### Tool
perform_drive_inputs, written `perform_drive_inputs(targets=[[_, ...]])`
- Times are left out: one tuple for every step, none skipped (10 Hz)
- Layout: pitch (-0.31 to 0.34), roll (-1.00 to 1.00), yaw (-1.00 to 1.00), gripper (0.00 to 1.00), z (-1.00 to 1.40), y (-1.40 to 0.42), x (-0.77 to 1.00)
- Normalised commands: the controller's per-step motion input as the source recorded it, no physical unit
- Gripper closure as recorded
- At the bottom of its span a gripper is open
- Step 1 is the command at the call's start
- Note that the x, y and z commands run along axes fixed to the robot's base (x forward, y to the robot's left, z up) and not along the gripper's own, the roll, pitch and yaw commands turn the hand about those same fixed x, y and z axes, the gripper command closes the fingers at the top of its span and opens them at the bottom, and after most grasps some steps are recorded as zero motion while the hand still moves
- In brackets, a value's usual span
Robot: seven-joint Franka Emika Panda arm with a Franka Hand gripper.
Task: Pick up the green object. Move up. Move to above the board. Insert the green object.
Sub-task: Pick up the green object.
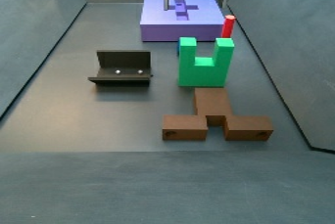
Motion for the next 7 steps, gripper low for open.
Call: perform_drive_inputs(targets=[[0.0, 0.0, 0.0, 0.0, 0.0, -0.02, 0.0], [-0.057, -0.06, 0.0, 0.0, -0.12, -0.18, 0.0], [0.003, -0.08, -0.26, 0.0, -0.39, -0.28, 0.47], [0.0, -0.13, -0.23, 0.0, -0.45, -0.16, 0.35], [0.0, -0.14, -0.18, 0.0, -0.55, -0.11, 0.32], [-0.003, -0.14, -0.09, 0.0, -0.53, 0.0, 0.08], [-0.019, -0.14, 0.0, 0.0, -0.46, 0.0, -0.08]])
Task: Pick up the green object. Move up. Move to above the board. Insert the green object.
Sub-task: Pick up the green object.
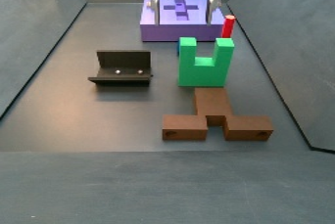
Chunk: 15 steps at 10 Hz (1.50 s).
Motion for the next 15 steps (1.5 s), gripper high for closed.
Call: perform_drive_inputs(targets=[[-0.084, -0.15, 0.0, 0.0, -0.4, 0.0, -0.23], [-0.044, -0.12, 0.0, 0.0, -0.4, -0.04, 0.0], [-0.01, -0.1, 0.0, 0.0, -0.35, -0.07, 0.01], [0.0, -0.07, 0.0, 0.0, -0.34, -0.03, 0.19], [0.0, -0.08, 0.0, 0.0, -0.33, 0.0, 0.16], [0.0, -0.1, 0.0, 0.0, -0.23, 0.0, 0.09], [0.0, -0.09, 0.0, 0.0, -0.21, 0.0, 0.01], [0.0, -0.1, 0.0, 0.0, -0.18, 0.0, 0.0], [0.0, -0.1, 0.05, 0.0, -0.14, -0.05, 0.0], [-0.011, -0.14, 0.03, 0.0, -0.19, 0.0, -0.01], [0.0, -0.14, 0.05, 0.0, -0.22, 0.0, 0.0], [0.0, -0.15, 0.03, 0.0, -0.21, 0.0, 0.0], [0.0, -0.15, 0.03, 0.0, -0.25, 0.0, 0.0], [0.0, -0.12, 0.02, 0.0, -0.28, 0.0, 0.0], [0.0, -0.11, 0.01, 0.0, -0.24, 0.0, 0.0]])
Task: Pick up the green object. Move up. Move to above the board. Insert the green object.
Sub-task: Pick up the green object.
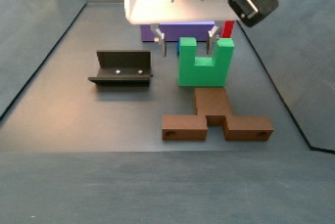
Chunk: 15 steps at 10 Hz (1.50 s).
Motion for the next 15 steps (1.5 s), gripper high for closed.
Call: perform_drive_inputs(targets=[[0.0, -0.12, 0.01, 0.0, -0.22, 0.0, 0.01], [0.0, -0.12, 0.01, 0.0, -0.18, -0.02, 0.0], [0.0, -0.09, 0.0, 0.0, -0.12, -0.07, 0.0], [0.0, -0.07, 0.0, 0.0, -0.03, -0.1, 0.0], [0.0, -0.01, 0.0, 0.0, 0.0, -0.1, 0.02], [0.0, 0.0, 0.0, 0.0, -0.09, 0.0, 0.0], [0.0, 0.0, 0.05, 0.0, -0.08, 0.04, 0.0], [0.0, -0.01, 0.1, 0.0, -0.11, 0.0, 0.0], [0.004, -0.01, 0.11, 0.0, -0.09, 0.0, 0.0], [0.003, -0.01, 0.11, 0.0, -0.07, 0.0, 0.0], [0.003, -0.01, 0.0, 0.0, -0.07, 0.0, 0.0], [0.0, -0.02, -0.09, 0.0, -0.06, 0.0, 0.03], [0.001, -0.02, -0.15, 0.0, -0.04, 0.0, 0.02], [0.007, 0.0, -0.06, 0.0, 0.0, 0.0, 0.0], [0.0, 0.0, 0.0, 0.0, 0.0, 0.0, 0.0]])
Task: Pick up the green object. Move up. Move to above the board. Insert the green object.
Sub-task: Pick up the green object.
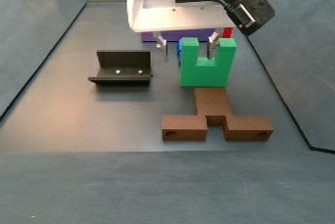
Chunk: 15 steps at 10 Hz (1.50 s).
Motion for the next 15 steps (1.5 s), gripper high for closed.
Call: perform_drive_inputs(targets=[[0.0, 0.0, 0.0, 1.0, 0.0, 0.0, 0.0], [0.0, 0.0, 0.0, 1.0, 0.0, 0.0, 0.0], [0.0, 0.0, 0.0, 1.0, 0.0, 0.0, 0.0], [0.0, 0.0, 0.0, 1.0, 0.0, 0.0, 0.0], [0.0, 0.0, 0.0, 1.0, 0.0, 0.0, 0.0], [0.0, 0.0, 0.0, 1.0, 0.0, 0.0, 0.0], [0.0, 0.0, 0.0, 1.0, 0.0, 0.0, 0.0], [0.0, 0.0, 0.0, 1.0, 0.0, 0.0, 0.0], [0.0, 0.0, 0.0, 1.0, 0.0, 0.0, 0.0], [0.0, 0.0, 0.0, 1.0, 0.0, 0.0, 0.0], [0.0, 0.0, 0.0, 1.0, 0.0, 0.0, 0.0], [0.0, 0.0, 0.0, 1.0, 0.0, 0.0, 0.0], [0.0, 0.0, 0.0, 1.0, 0.0, 0.0, 0.0], [0.0, 0.0, 0.0, 1.0, 0.0, 0.0, 0.0], [0.0, 0.0, 0.0, 1.0, 0.0, 0.0, 0.0]])
